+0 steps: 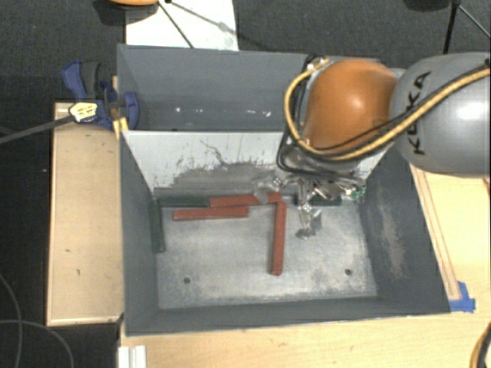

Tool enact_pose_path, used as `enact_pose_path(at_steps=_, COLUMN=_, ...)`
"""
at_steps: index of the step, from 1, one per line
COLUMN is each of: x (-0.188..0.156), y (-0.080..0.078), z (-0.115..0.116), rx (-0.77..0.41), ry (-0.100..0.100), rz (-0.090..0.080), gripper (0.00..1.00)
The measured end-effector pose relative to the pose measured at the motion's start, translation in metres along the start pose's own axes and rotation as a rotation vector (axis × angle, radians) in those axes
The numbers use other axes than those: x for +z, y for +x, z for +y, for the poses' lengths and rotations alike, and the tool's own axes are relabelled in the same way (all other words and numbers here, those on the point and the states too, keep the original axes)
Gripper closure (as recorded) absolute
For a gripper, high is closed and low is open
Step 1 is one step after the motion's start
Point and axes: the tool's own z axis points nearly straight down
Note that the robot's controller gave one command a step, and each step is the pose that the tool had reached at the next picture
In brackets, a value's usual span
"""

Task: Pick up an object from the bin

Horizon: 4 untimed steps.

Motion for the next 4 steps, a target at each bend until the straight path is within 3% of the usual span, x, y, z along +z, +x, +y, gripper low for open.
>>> enact_pose_path(at_steps=1, x=0.010, y=0.017, z=0.003, rx=-0.124, ry=-0.001, rz=0.002, gripper=0.00)
enact_pose_path(at_steps=2, x=0.063, y=0.009, z=0.000, rx=-0.439, ry=0.002, rz=-0.001, gripper=0.00)
enact_pose_path(at_steps=3, x=0.098, y=0.005, z=0.008, rx=-0.687, ry=-0.005, rz=0.002, gripper=1.00)
enact_pose_path(at_steps=4, x=0.098, y=0.005, z=0.008, rx=-0.686, ry=-0.005, rz=0.002, gripper=1.00)
